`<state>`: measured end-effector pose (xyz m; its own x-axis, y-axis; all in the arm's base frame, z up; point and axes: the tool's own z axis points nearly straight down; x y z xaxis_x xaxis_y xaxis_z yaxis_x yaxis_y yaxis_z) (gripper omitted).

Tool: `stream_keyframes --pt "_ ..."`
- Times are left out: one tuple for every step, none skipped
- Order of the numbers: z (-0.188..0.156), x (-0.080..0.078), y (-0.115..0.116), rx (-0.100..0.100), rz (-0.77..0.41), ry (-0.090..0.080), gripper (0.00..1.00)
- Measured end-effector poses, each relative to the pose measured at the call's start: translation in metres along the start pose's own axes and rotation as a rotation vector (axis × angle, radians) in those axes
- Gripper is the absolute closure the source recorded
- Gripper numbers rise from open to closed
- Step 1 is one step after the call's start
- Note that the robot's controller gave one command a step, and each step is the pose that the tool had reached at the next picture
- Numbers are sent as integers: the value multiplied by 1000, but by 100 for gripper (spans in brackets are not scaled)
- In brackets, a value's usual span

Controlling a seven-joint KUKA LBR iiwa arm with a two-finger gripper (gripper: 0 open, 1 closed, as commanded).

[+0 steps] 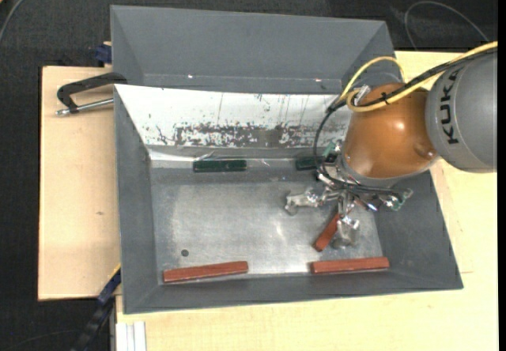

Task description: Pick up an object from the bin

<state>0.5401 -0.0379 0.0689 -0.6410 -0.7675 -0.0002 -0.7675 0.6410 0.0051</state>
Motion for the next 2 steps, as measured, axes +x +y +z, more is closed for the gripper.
stream_keyframes --pt "-2 1 -2 5 3 -2 100" --pt "-168 0 -7 16 19 -10 100"
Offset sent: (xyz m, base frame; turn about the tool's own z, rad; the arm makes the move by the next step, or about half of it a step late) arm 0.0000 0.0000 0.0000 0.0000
